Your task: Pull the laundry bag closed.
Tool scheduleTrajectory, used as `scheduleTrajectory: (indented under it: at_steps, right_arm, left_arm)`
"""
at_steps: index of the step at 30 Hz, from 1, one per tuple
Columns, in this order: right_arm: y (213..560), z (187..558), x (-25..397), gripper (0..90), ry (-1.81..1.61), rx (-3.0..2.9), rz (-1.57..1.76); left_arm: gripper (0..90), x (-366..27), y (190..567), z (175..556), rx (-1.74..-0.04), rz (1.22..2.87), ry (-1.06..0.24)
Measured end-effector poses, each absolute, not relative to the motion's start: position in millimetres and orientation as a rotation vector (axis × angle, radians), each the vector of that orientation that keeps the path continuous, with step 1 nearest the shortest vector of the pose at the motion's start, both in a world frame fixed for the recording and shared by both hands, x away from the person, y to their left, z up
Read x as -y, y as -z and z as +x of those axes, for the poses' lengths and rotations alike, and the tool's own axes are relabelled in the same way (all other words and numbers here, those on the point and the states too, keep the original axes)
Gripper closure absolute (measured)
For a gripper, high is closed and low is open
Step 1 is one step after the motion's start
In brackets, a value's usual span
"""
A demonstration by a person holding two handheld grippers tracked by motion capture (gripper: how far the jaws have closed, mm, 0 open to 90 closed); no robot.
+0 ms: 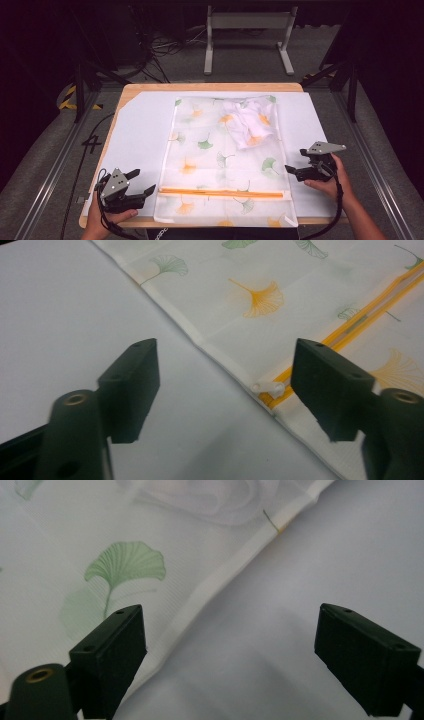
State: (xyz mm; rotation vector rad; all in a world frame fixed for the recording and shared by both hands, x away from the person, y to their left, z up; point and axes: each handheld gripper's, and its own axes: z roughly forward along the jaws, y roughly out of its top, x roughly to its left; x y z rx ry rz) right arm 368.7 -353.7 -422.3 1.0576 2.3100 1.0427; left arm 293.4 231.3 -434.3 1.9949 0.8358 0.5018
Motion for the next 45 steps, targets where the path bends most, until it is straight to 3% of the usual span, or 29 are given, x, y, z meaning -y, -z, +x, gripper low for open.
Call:
scheduleTrajectory:
  at_steps: [3, 4, 9, 14, 21, 33, 45]
  right_arm:
    - [419, 368, 354, 13.7, -1.083, -2.305, 1.056]
    - [417, 367, 352, 13.7, -1.105, -2.308, 1.047]
    - [411, 365, 342, 16.5, -1.149, -2.328, 0.998]
    - [401, 363, 314, 30.9, -1.193, -2.374, 0.878]
    - [384, 357, 263, 54.9, -1.296, -2.439, 0.704]
    - [372, 365, 145, 51.6, -1.212, -2.658, 0.358]
    - [388, 373, 63, 51.3, -1.122, -2.802, 0.185]
  left_arm:
    - [39.0, -233, 436, 292, -0.813, 2.006, -0.476]
    - [50.0, -233, 437, 290, -0.801, 2.010, -0.469]
    - [74.1, -233, 440, 285, -0.754, 2.046, -0.429]
    - [87.1, -230, 440, 278, -0.723, 2.074, -0.422]
    - [90.0, -221, 438, 269, -0.664, 2.109, -0.386]
    - [90.0, -202, 449, 269, -0.606, 2.211, -0.327]
    - [90.0, -201, 457, 271, -0.609, 2.249, -0.296]
